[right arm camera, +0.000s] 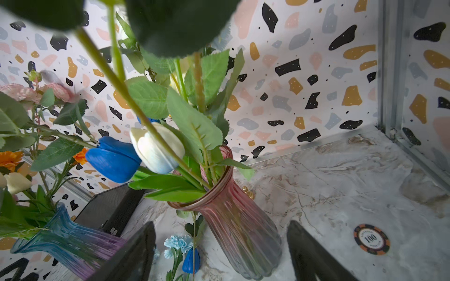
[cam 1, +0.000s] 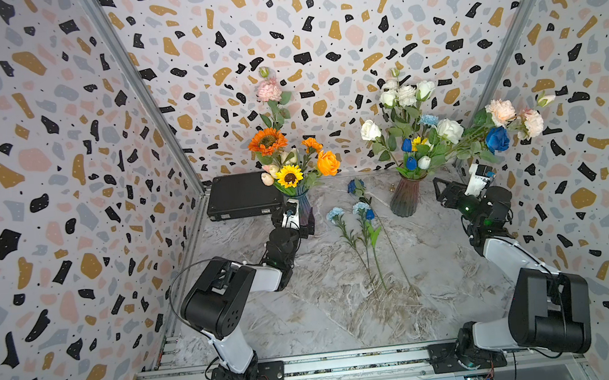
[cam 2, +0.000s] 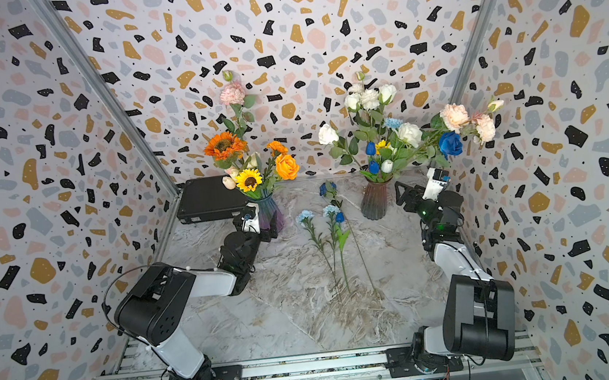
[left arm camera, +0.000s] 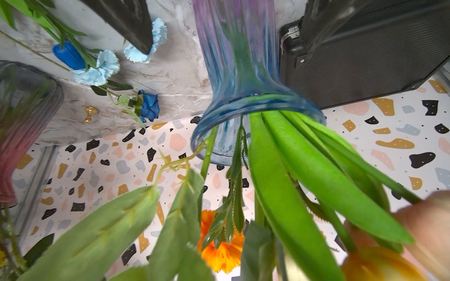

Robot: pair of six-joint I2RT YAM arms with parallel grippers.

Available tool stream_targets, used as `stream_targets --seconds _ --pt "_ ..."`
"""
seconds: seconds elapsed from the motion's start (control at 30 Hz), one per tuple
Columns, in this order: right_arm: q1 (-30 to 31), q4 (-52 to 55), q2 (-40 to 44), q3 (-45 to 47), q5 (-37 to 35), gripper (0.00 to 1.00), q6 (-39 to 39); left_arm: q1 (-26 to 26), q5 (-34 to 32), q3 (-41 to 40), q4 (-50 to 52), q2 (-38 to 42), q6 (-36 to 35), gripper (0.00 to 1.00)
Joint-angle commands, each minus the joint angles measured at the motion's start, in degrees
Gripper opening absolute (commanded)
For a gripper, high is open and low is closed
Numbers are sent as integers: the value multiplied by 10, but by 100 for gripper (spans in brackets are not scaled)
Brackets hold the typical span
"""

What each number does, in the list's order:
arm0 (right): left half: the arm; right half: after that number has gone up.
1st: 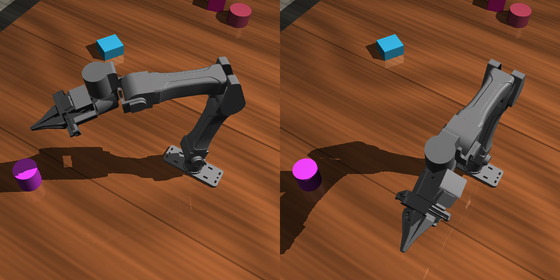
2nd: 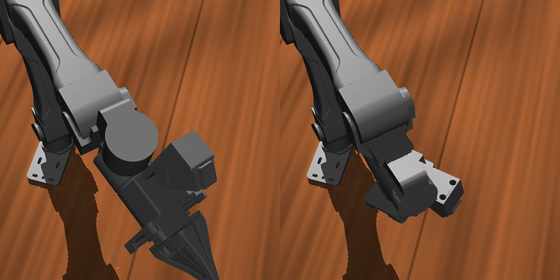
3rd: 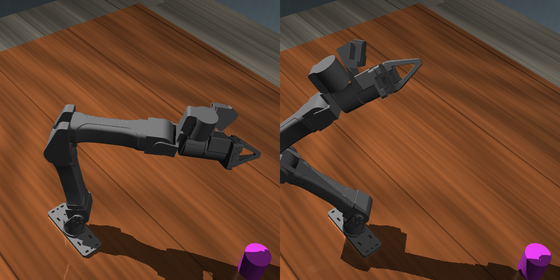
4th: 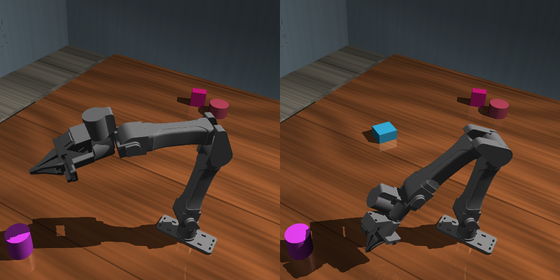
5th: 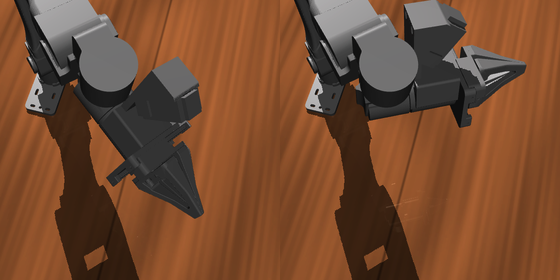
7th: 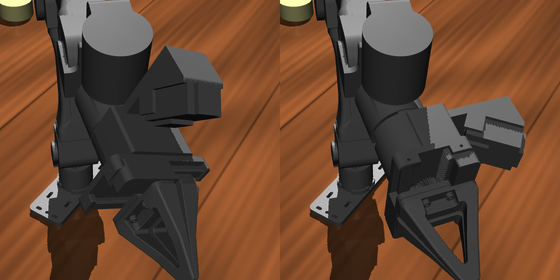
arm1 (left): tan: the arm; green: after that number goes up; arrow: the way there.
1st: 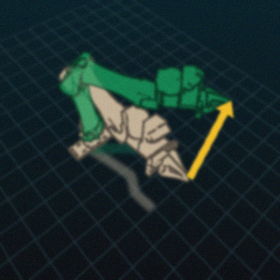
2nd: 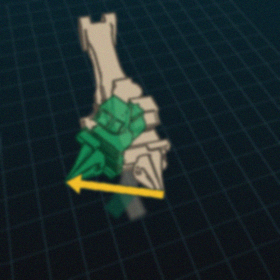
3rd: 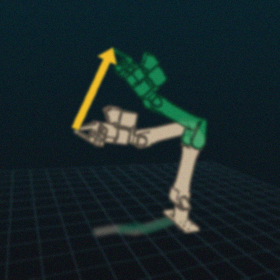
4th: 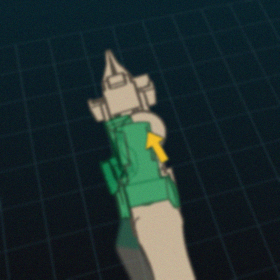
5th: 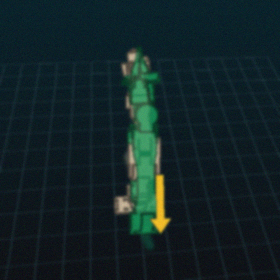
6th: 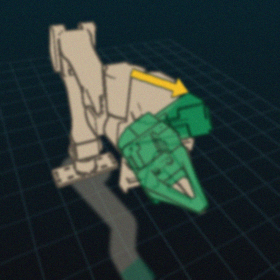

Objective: Pick out blue flowers from the vase
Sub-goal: Move the vase to the center of the board.

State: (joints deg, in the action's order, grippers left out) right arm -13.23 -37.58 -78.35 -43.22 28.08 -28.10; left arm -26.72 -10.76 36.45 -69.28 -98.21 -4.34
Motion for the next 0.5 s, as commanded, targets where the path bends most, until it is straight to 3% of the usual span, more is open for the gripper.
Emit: stream_targets --seconds 0.0,0.3,0.47 --pt "-11 -34 17 9 -2 85 1 -23 5 -10 2 31 -35 94" --pt "-89 -189 -39 26 68 84 -113 -90 3 10 57 64 -64 94" --pt "-92 -240 -94 -26 129 84 -149 -132 34 85 106 40 -74 94"
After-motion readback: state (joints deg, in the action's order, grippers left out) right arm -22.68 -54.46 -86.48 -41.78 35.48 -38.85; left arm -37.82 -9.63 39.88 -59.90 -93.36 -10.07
